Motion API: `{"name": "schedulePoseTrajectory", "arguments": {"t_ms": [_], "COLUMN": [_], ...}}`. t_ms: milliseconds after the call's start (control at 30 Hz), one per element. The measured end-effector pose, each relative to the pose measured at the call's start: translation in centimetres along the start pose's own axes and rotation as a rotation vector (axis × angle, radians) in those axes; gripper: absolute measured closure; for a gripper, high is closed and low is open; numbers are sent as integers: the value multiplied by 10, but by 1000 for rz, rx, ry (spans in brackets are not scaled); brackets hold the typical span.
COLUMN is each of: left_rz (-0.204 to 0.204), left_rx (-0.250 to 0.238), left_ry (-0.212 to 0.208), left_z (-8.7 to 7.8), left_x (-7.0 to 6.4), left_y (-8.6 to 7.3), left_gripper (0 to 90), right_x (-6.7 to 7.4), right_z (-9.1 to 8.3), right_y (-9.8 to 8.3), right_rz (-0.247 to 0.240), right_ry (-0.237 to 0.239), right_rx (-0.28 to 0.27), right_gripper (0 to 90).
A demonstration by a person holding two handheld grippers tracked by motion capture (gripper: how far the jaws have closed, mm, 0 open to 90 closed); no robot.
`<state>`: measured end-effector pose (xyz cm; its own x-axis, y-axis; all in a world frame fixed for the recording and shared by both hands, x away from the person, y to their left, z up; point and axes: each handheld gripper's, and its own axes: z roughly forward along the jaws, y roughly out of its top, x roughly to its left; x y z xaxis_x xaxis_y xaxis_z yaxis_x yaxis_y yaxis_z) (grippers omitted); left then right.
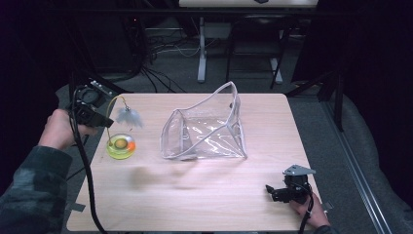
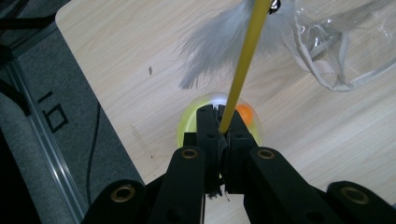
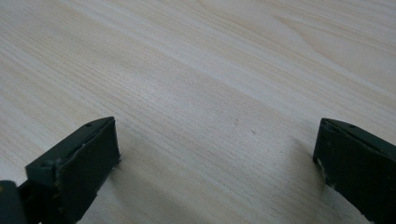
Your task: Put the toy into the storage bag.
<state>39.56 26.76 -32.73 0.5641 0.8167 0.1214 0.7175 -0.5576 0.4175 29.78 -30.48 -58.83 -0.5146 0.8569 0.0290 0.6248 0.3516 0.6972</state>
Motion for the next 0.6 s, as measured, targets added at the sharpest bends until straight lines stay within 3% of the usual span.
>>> {"name": "schedulePoseTrajectory", "arguments": {"t_ms": [600], "left_rz": [52], "left_rx": [3], "left_ry": [24], "left_z": [-23], "left_x": [-7], "left_y": [27], "left_gripper": [877], "right_x": [0], "right_z": [0], "right_y": [0], "right_rz": [-1], "right_ry": [1], "right_rx": [0], "right_gripper": [0]}}
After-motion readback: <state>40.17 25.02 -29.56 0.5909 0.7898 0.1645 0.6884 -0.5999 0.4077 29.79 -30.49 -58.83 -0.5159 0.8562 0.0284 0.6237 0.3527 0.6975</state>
